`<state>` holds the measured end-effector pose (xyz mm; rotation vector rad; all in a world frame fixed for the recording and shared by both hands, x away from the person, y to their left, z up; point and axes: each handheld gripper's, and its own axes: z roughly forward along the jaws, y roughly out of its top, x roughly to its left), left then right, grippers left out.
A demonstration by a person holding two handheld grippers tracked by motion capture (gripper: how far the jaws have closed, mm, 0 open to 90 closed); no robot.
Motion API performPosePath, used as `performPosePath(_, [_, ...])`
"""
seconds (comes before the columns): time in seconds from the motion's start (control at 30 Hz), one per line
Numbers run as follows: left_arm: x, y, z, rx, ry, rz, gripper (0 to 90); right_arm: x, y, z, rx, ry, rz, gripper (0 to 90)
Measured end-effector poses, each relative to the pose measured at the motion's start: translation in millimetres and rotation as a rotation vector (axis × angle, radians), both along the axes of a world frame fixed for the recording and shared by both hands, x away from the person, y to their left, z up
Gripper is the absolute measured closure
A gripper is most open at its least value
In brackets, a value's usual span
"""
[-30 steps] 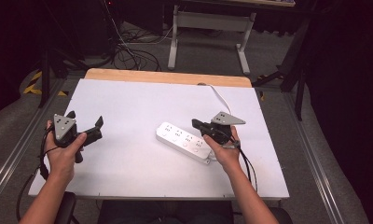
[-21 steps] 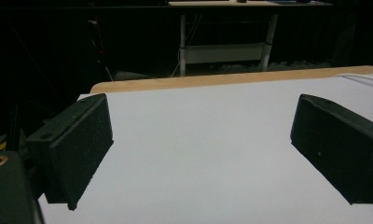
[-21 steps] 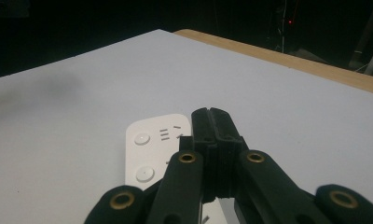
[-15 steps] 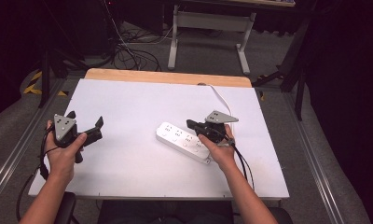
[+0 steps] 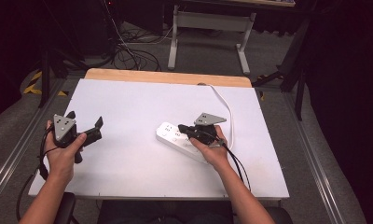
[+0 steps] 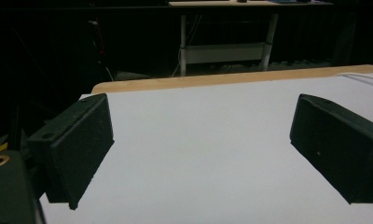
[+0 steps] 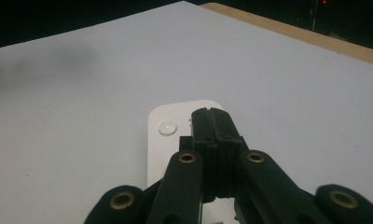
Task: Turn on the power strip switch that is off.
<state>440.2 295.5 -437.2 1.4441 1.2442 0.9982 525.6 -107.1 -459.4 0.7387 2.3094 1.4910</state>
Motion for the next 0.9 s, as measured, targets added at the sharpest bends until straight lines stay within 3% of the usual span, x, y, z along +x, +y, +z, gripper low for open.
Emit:
performPosePath(0.2, [-0.2,0.1,-0.1,0.003,0.000,-0.001,6.7,0.5,2.3,0.5,0.002,0.018,0.014,90.0])
performPosePath(0.63, [-1.2,1.7,-0.1,0.001,0.003,0.004,6.8,-1.2,14.9,-0.3,-0.043,0.056,0.052,90.0])
performPosePath(0.9, [-1.5,1.7,-0.5,-0.001,-0.001,0.005,6.9,-0.7,19.4,-3.2,-0.107,0.128,0.038,90.0])
